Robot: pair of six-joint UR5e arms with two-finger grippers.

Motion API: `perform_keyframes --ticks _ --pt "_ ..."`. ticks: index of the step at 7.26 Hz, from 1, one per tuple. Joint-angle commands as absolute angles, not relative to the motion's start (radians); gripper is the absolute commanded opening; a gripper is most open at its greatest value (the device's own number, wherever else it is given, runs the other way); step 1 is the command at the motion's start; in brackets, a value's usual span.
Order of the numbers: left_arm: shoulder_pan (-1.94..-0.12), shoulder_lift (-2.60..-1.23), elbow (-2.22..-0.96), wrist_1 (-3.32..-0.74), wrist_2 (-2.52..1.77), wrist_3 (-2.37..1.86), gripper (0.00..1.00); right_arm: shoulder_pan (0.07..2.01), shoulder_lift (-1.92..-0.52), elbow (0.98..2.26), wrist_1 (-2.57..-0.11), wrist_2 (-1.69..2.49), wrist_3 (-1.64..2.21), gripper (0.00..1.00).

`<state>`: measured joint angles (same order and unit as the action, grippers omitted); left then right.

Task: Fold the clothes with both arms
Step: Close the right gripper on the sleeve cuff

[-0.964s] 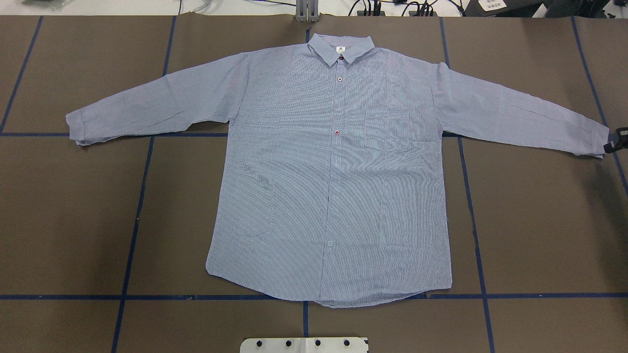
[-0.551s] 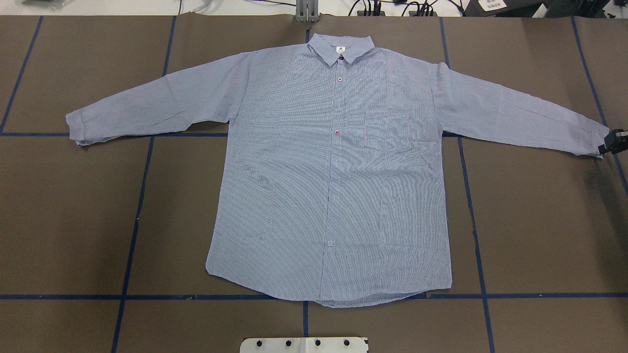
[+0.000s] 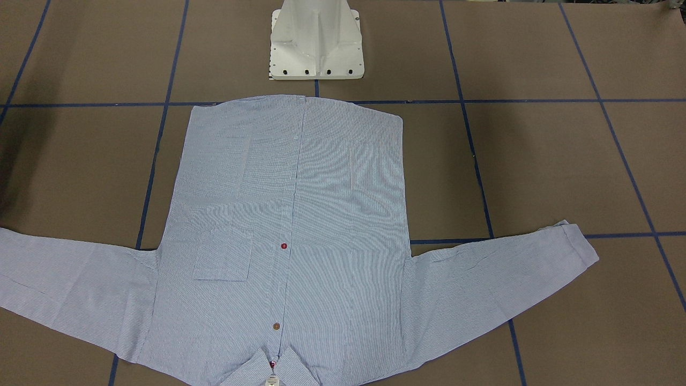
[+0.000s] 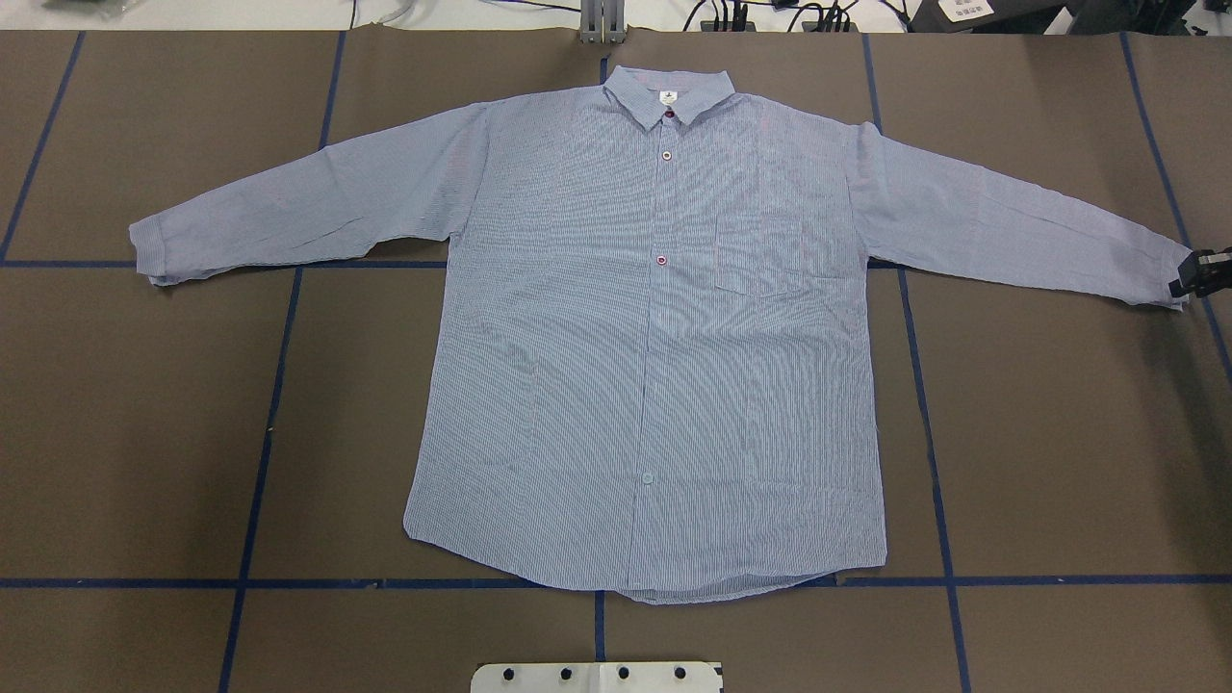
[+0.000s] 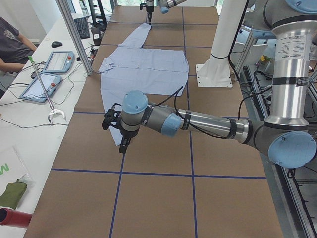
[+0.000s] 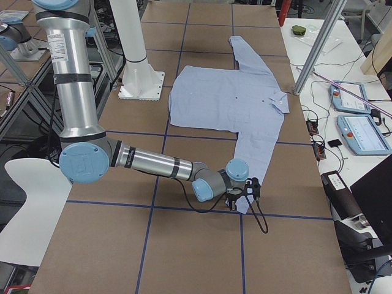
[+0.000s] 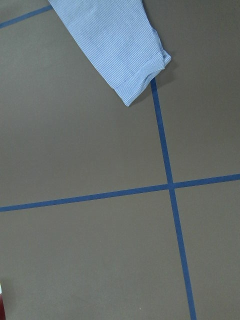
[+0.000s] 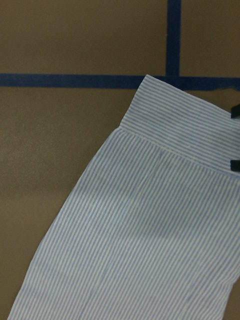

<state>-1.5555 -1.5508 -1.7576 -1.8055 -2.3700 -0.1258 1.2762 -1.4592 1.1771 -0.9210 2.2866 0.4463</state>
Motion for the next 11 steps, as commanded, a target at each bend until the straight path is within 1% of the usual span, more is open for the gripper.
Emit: perform_keyframes --ticks 1,3,7,10,11 --pt "-1.555 -1.551 -1.758 -1.805 -2.37 -0.126 0.99 1.275 -1.457 1.158 -0.919 2.283 0.443 0.4" --pt "-1.555 -1.551 -1.758 -1.805 -2.37 -0.126 0.99 1.275 -1.46 1.157 -0.922 2.283 0.443 0.46" --pt "-1.555 -1.551 -1.767 -1.805 -2.37 -0.126 0.99 1.266 -1.459 1.154 -0.923 2.281 0.445 0.46" --pt "-1.555 -1.551 -1.773 -1.804 -2.37 -0.126 0.99 1.255 -1.459 1.154 -0.923 2.279 0.445 0.46" --pt "-1.555 -1.551 -1.773 -1.804 -2.37 -0.126 0.99 1.255 -1.459 1.154 -0.923 2.279 0.445 0.4"
